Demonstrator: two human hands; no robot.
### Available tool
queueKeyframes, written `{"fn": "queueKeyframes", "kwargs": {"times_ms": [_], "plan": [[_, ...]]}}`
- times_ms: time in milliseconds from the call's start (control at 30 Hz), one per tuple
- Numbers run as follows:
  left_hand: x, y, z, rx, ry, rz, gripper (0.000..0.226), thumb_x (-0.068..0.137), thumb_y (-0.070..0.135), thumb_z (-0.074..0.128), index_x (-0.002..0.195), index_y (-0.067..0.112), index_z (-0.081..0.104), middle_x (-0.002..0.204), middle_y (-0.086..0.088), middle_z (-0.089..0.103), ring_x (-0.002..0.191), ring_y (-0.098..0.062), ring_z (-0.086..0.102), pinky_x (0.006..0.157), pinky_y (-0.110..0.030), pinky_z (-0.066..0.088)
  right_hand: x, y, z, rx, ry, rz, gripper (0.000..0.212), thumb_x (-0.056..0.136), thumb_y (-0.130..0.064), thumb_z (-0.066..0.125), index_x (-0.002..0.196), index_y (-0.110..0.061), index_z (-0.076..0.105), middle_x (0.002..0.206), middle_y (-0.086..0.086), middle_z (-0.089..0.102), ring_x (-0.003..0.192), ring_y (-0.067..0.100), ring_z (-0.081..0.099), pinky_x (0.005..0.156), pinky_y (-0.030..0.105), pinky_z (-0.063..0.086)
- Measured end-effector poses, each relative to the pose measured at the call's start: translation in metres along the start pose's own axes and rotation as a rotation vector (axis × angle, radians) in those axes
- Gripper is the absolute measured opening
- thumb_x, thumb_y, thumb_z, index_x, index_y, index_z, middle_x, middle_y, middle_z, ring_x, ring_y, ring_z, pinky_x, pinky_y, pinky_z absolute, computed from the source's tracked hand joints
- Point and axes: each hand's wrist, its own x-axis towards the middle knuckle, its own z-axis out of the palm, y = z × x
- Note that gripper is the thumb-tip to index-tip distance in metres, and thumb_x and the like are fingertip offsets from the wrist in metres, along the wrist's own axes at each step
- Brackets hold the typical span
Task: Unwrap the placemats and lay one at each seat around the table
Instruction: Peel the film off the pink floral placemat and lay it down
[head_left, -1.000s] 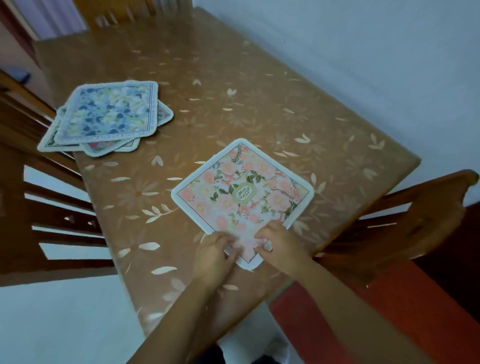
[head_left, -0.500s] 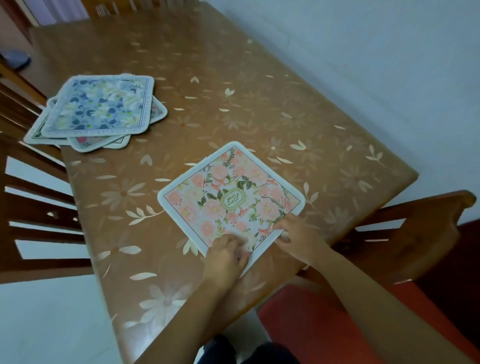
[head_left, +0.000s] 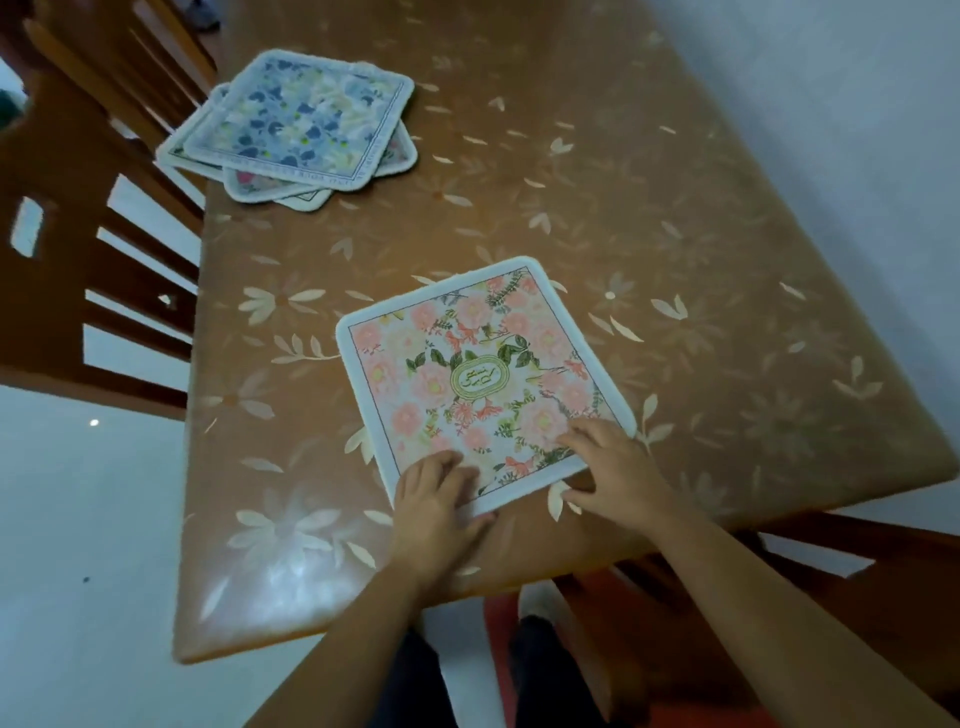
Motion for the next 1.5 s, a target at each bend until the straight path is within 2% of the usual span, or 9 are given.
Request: {"fn": "queueKeyframes", "kwargs": {"times_ms": [167, 300, 467, 533, 633, 800, 1033, 1267, 1500], "plan": [[-0.006, 0.011, 0.005, -0.017, 0.059, -0.088, 0.047, 0.063, 0.025, 0.082, 0.104, 0.010, 0.064, 0.117, -0.014, 0.058, 0.108, -0.035, 0.051, 0.095, -0.045, 0.037, 0.011, 0.017, 0.000, -0.013, 0.084, -0.141, 0.053, 0.070, -0.039, 0.073, 0.115, -0.017, 0.055, 0.121, 0.005, 0.051, 0.117, 0.026, 0.043, 0.095, 0.041, 0.039], [-0.007, 0.013, 0.004, -0.037, 0.095, -0.065, 0.035, 0.060, 0.017, 0.085, 0.089, 0.008, 0.070, 0.110, -0.016, 0.064, 0.100, -0.036, 0.058, 0.088, -0.047, 0.043, 0.018, 0.025, -0.005, -0.018, 0.103, -0.254, 0.046, 0.070, -0.036, 0.075, 0.106, -0.010, 0.062, 0.110, 0.010, 0.059, 0.105, 0.029, 0.050, 0.089, 0.040, 0.044], [-0.014, 0.020, 0.007, -0.098, 0.198, -0.095, 0.021, 0.062, 0.008, 0.083, 0.080, 0.007, 0.073, 0.095, -0.009, 0.070, 0.090, -0.025, 0.064, 0.081, -0.033, 0.051, 0.014, 0.029, -0.007, 0.040, 0.174, -0.403, 0.025, 0.072, -0.023, 0.075, 0.085, -0.003, 0.066, 0.090, 0.013, 0.065, 0.087, 0.031, 0.060, 0.074, 0.040, 0.053], [-0.015, 0.025, 0.009, -0.098, 0.234, -0.076, 0.016, 0.063, 0.003, 0.081, 0.077, 0.006, 0.073, 0.091, -0.009, 0.071, 0.089, -0.022, 0.063, 0.080, -0.028, 0.047, 0.013, 0.029, -0.007, 0.052, 0.190, -0.445, 0.017, 0.072, -0.016, 0.073, 0.080, -0.003, 0.065, 0.083, 0.012, 0.065, 0.081, 0.029, 0.061, 0.070, 0.039, 0.054], [-0.015, 0.034, 0.010, -0.064, 0.244, -0.045, 0.018, 0.061, -0.003, 0.080, 0.076, 0.004, 0.073, 0.089, -0.010, 0.072, 0.088, -0.023, 0.064, 0.078, -0.028, 0.047, 0.012, 0.031, -0.007, 0.068, 0.182, -0.482, 0.010, 0.069, -0.002, 0.066, 0.078, -0.002, 0.063, 0.080, 0.013, 0.063, 0.077, 0.029, 0.060, 0.066, 0.038, 0.053], [-0.015, 0.042, 0.008, -0.041, 0.243, -0.084, 0.019, 0.061, -0.007, 0.079, 0.076, 0.002, 0.073, 0.088, -0.012, 0.072, 0.086, -0.027, 0.067, 0.076, -0.040, 0.054, 0.014, 0.042, -0.013, 0.139, 0.189, -0.408, 0.014, 0.063, 0.008, 0.066, 0.074, 0.000, 0.063, 0.076, 0.014, 0.062, 0.074, 0.031, 0.059, 0.065, 0.038, 0.053], [-0.002, 0.050, 0.007, 0.038, 0.180, 0.029, 0.016, 0.064, 0.000, 0.080, 0.076, 0.005, 0.071, 0.085, -0.010, 0.071, 0.080, -0.026, 0.067, 0.065, -0.034, 0.055, 0.010, 0.060, -0.026, 0.276, 0.209, -0.305, 0.009, 0.069, 0.007, 0.068, 0.073, 0.000, 0.065, 0.076, 0.014, 0.061, 0.077, 0.030, 0.058, 0.065, 0.039, 0.050], [0.050, 0.076, 0.023, -0.075, 0.127, 0.103, 0.012, 0.069, -0.001, 0.076, 0.078, 0.004, 0.071, 0.087, -0.011, 0.070, 0.081, -0.027, 0.066, 0.070, -0.037, 0.056, -0.017, 0.103, -0.039, 0.256, 0.246, -0.132, 0.008, 0.070, 0.002, 0.071, 0.074, -0.003, 0.065, 0.075, 0.012, 0.059, 0.075, 0.027, 0.057, 0.064, 0.033, 0.045], [0.098, 0.089, 0.032, -0.081, 0.125, 0.051, 0.008, 0.075, -0.001, 0.068, 0.083, 0.001, 0.071, 0.096, -0.014, 0.069, 0.091, -0.032, 0.062, 0.079, -0.039, 0.049, -0.026, 0.106, -0.037, 0.317, 0.277, 0.008, 0.004, 0.073, -0.003, 0.068, 0.075, -0.001, 0.066, 0.077, 0.010, 0.058, 0.075, 0.023, 0.054, 0.063, 0.028, 0.040]]}}
